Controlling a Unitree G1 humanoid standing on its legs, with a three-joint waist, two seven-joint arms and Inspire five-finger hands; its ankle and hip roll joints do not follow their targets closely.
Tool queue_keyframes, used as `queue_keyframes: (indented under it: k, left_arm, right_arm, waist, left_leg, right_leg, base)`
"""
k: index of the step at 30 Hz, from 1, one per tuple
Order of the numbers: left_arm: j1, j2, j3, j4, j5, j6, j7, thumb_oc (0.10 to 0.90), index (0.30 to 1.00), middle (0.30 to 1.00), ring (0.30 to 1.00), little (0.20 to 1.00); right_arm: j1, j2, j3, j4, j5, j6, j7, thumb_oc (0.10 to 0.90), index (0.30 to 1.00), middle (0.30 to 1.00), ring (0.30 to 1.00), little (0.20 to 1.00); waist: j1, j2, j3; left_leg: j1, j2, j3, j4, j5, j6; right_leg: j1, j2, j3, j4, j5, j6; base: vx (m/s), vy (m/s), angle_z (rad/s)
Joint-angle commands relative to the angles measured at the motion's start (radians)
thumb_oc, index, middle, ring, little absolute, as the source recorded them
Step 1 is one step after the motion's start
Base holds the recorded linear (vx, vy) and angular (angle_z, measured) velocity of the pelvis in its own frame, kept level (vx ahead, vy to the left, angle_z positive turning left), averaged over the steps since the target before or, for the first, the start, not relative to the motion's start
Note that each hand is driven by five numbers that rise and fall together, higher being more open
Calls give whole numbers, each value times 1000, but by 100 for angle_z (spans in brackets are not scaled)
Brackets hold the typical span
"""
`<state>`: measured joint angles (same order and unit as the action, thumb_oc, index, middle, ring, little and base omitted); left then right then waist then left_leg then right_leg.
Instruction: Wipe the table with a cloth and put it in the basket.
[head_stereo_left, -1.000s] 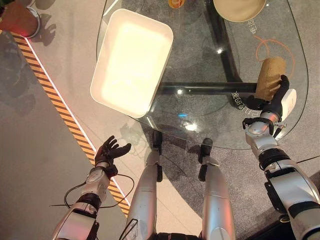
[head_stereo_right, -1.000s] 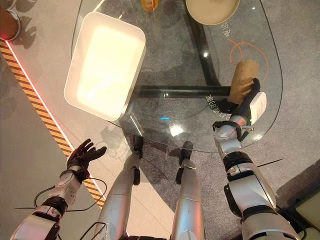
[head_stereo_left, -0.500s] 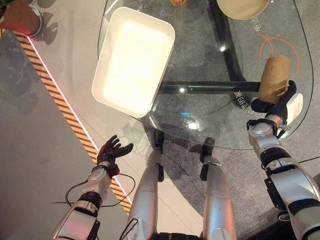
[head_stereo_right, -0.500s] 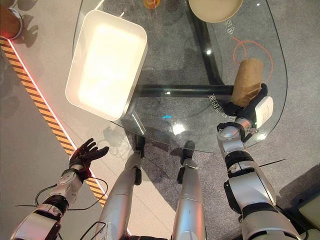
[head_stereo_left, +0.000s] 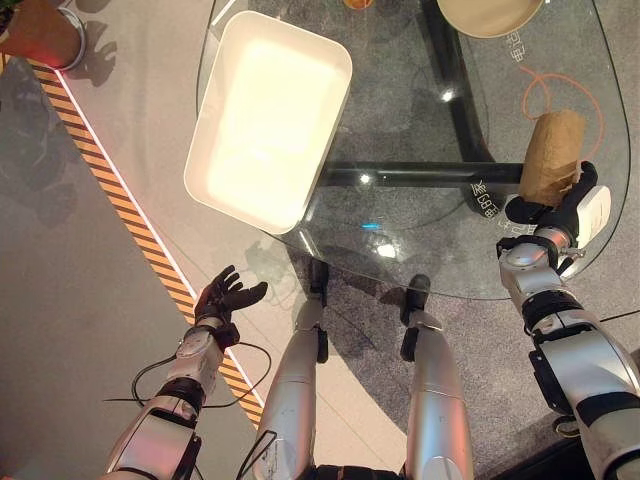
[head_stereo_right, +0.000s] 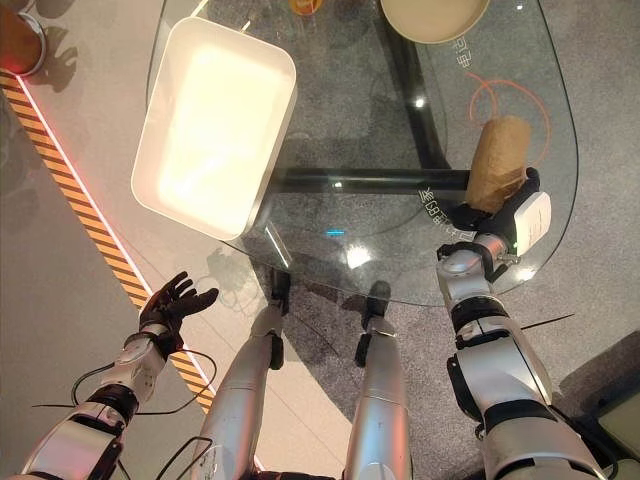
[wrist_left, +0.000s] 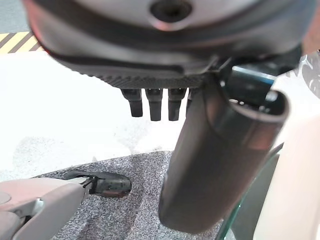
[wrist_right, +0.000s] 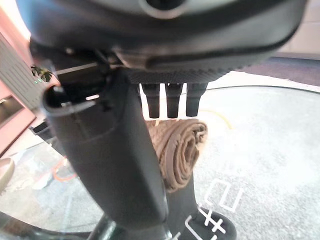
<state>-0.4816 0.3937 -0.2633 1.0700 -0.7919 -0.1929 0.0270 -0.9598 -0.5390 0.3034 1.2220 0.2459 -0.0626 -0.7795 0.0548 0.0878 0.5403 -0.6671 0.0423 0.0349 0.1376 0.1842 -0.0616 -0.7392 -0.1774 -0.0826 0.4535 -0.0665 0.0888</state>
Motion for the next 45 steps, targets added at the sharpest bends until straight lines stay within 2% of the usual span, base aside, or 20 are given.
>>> queue_keyframes:
  k: [1,14,25,28,34,39,45]
  left_arm:
    - [-16,26,10,43,7,-9,-2,800,900,900,900,900]
    - [-25,28,7,39,12,-3,5,800,900,900,900,900]
    - [-22,24,-3,26,13,-4,16,800,900,900,900,900]
    - [-16,22,-4,14,14,-3,19,800,900,900,900,900]
    - [-10,13,-14,-3,11,-4,23,800,900,900,900,900]
    - [-1,1,-20,-5,15,-13,25,800,900,900,900,900]
    - [2,2,-19,-16,16,-5,24,800,900,900,900,900]
  right_arm:
    - [-32,-110,-9,30,40,26,12,100,300,300,300,200]
    - [-32,-103,-3,31,35,15,30,100,300,300,300,200]
    - [-56,-95,35,-11,-25,-37,70,100,300,300,300,200]
    - [-79,-83,90,-78,-127,-11,77,100,300,300,300,200]
    - [-118,-72,192,-187,-227,55,102,100,300,300,300,200]
    - [-139,-59,250,-225,-250,105,133,100,300,300,300,200]
    - [-150,-38,288,-240,-279,133,182,100,300,300,300,200]
  waist:
    - [-5,18,-20]
    - [-3,13,-20]
    - [0,9,-20]
    - [3,9,-20]
    - [7,10,-20]
    - [14,14,-20]
    - [23,21,-20]
  left_leg:
    - [-24,-40,-45,153,-170,11]
    - [-25,-39,-45,145,-163,10]
    - [-14,-41,-55,136,-162,11]
    - [-8,-42,-54,136,-162,8]
    - [-5,-44,-50,126,-152,7]
    - [1,-49,-51,116,-147,8]
    - [5,-53,-51,115,-143,9]
  right_leg:
    - [11,18,-21,-121,84,11]
    - [10,15,-26,-131,96,15]
    - [18,16,-26,-142,103,18]
    - [26,13,-30,-144,100,17]
    - [30,10,-35,-149,101,14]
    - [37,10,-39,-154,97,8]
    - [42,8,-43,-154,96,6]
  base:
    - [0,0,0]
    - [-1,-3,2]
    - [0,0,0]
    - [0,0,0]
    - [0,0,0]
    - [0,0,0]
    - [0,0,0]
